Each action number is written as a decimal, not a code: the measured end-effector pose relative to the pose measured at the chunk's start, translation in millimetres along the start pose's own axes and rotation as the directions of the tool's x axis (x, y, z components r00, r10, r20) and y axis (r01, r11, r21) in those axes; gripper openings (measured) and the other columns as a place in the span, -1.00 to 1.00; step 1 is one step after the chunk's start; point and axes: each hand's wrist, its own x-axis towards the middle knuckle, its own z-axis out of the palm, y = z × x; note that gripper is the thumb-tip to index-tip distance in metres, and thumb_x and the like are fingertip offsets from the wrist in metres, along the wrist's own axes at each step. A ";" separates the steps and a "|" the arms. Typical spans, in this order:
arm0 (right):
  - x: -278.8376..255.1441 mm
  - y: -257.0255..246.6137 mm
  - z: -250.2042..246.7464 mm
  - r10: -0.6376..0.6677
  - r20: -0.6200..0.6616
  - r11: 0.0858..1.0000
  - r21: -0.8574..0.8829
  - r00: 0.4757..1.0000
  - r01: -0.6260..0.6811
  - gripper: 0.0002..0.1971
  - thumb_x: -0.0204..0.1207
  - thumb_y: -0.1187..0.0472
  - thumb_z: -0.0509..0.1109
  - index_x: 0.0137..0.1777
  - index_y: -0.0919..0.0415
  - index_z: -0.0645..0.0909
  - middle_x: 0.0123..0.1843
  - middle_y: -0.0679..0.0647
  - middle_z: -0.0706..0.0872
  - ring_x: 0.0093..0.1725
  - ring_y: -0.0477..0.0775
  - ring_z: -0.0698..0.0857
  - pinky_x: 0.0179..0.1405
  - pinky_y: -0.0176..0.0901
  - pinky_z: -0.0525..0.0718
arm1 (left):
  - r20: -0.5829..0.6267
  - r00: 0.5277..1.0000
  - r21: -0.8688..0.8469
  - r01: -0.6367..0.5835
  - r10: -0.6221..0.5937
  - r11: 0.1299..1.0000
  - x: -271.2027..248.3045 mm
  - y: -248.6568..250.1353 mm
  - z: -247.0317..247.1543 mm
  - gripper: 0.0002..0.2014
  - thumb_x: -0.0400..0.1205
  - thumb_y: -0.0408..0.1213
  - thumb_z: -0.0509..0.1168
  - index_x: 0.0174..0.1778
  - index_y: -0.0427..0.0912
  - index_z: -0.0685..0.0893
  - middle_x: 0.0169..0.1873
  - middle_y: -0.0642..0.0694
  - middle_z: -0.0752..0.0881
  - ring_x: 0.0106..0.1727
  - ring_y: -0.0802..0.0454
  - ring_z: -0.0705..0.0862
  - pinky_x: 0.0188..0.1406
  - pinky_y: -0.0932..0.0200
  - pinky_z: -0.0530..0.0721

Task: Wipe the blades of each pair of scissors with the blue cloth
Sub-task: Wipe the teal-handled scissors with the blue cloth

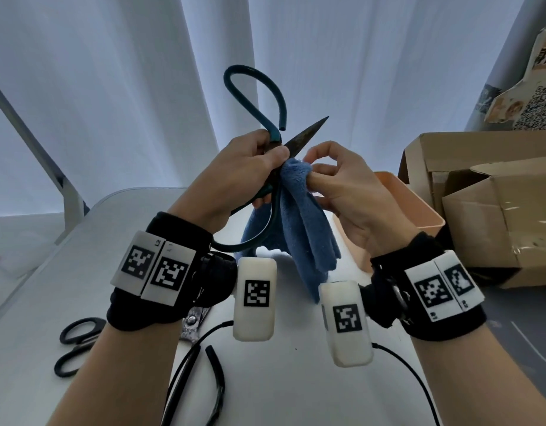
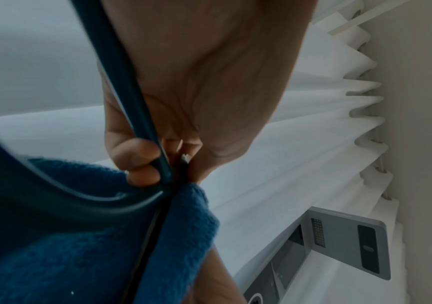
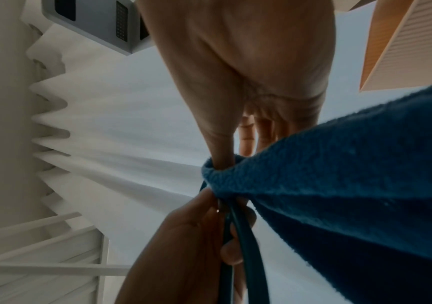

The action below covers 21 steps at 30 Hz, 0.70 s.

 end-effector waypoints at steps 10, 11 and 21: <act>2.5 -3.3 -1.9 0.030 -0.076 0.997 0.069 0.997 -0.025 -0.73 0.60 0.57 0.30 0.12 0.19 0.56 -0.10 0.17 0.75 -0.20 0.05 0.76 -0.35 -0.26 0.70 | 0.149 0.988 -0.014 0.032 -0.029 0.999 -3.3 -3.6 -9.9 -0.71 0.66 -0.42 0.38 0.31 -0.19 0.62 -0.07 -0.17 0.67 -0.31 0.05 0.71 -0.35 0.23 0.67; 3.3 -2.5 -1.8 0.032 -0.095 0.996 0.091 0.995 -0.023 -0.73 0.61 0.56 0.31 0.14 0.20 0.55 -0.08 0.16 0.75 -0.20 0.05 0.76 -0.35 -0.27 0.70 | 0.152 0.988 -0.005 0.035 -0.034 0.999 -3.5 -4.4 -9.9 -0.66 0.63 -0.45 0.40 0.31 -0.13 0.62 -0.09 -0.15 0.67 -0.34 0.09 0.69 -0.40 0.26 0.64; 3.3 -1.3 -3.1 -0.031 -0.081 0.971 0.234 0.996 0.050 -0.72 0.63 0.24 0.43 0.28 0.28 0.50 -0.02 0.17 0.79 -0.13 -0.01 0.83 -0.13 -0.17 0.77 | 0.050 0.999 -0.036 0.022 -0.020 0.999 -0.1 -2.8 -8.9 -0.67 0.65 -0.45 0.37 0.29 -0.05 0.59 -0.10 -0.08 0.62 -0.43 0.20 0.58 -0.47 0.33 0.53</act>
